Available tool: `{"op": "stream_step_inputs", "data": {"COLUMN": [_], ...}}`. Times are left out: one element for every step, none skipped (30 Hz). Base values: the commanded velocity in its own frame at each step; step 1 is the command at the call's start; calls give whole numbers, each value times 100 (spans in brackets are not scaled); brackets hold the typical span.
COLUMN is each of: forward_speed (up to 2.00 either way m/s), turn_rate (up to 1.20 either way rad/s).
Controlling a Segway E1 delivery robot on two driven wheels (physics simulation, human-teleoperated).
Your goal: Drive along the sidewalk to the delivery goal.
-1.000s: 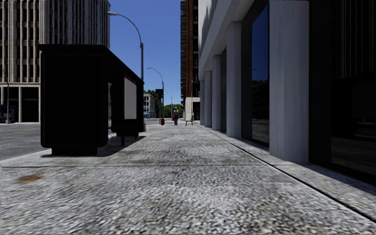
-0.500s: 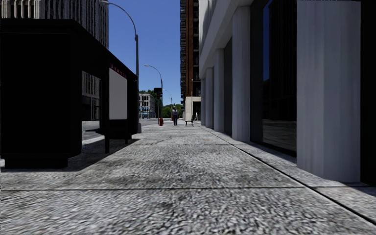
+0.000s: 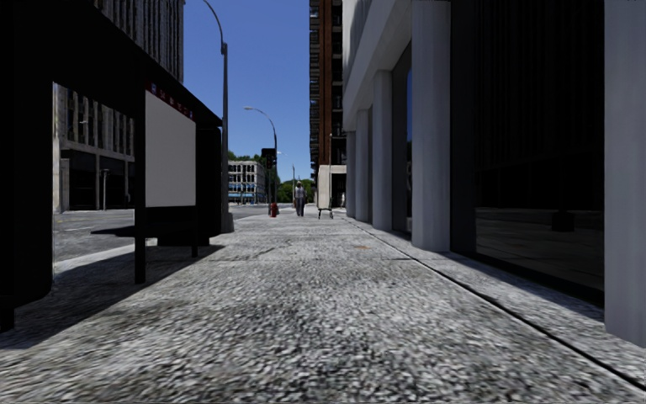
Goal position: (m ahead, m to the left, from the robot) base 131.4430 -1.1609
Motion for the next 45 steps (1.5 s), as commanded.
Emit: {"op": "stream_step_inputs", "data": {"forward_speed": [200, 200, 200, 200, 200, 200, 200, 200, 200, 200, 200, 200, 200, 200, 200, 200, 200, 200, 200, 200, 200, 200, 200, 200, 200, 200, 200, 200, 200, 200, 200, 200, 200, 200, 200, 200, 200, 200, 200, 200, 200, 200, 200, 200, 200], "turn_rate": [0, 0, 0, 0, 0, 0, 0, 0, 0, 0, 0, 0, 0, 0, 0, 0, 0, 0, 0, 0, 0, 0, 0, 0, 0, 0, 0, 0, 0, 0, 0, 0, 0, 0, 0, 0, 0, 0, 0, 0, 0, 0, 0, 0, 0]}}
